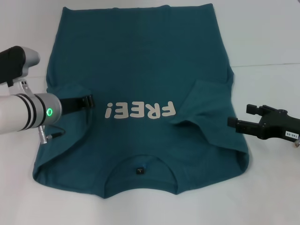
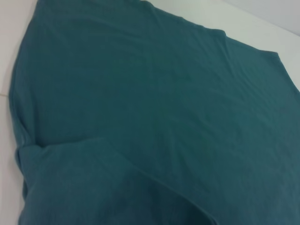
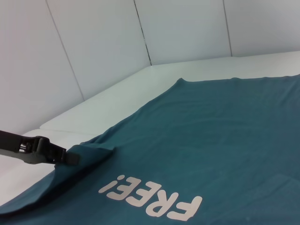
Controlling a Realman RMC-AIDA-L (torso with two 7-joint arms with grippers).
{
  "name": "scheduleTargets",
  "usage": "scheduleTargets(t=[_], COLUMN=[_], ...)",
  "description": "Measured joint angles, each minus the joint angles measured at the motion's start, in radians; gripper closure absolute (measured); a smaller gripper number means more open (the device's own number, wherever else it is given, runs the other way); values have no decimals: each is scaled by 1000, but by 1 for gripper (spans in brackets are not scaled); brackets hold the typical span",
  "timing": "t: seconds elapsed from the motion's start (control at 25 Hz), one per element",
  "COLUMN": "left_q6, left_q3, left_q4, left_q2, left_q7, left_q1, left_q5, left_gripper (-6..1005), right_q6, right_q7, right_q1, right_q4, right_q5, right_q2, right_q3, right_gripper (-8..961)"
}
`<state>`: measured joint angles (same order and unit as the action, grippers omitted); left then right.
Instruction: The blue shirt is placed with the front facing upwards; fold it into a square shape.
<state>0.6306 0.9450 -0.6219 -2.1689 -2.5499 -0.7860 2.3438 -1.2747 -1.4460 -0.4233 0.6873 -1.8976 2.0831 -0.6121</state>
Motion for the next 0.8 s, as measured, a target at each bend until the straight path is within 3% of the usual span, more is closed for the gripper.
scheduleTargets(t=[0.36,0.8], left_q6=[-37,-57], left_q3=[56,57], left_q4=[25,56], left_q2=[-2,-2], left_q7=[10,11], left_q1=[-5,-10], left_q5=[-48,-102], left_gripper=[892,849], right_q6=[1,10], right_q7=[7,7], right_q1=[2,2], right_q4=[-3,-12], right_q5=[0,0], right_q2=[0,-2], right_q3=[0,0], right_gripper=[9,13])
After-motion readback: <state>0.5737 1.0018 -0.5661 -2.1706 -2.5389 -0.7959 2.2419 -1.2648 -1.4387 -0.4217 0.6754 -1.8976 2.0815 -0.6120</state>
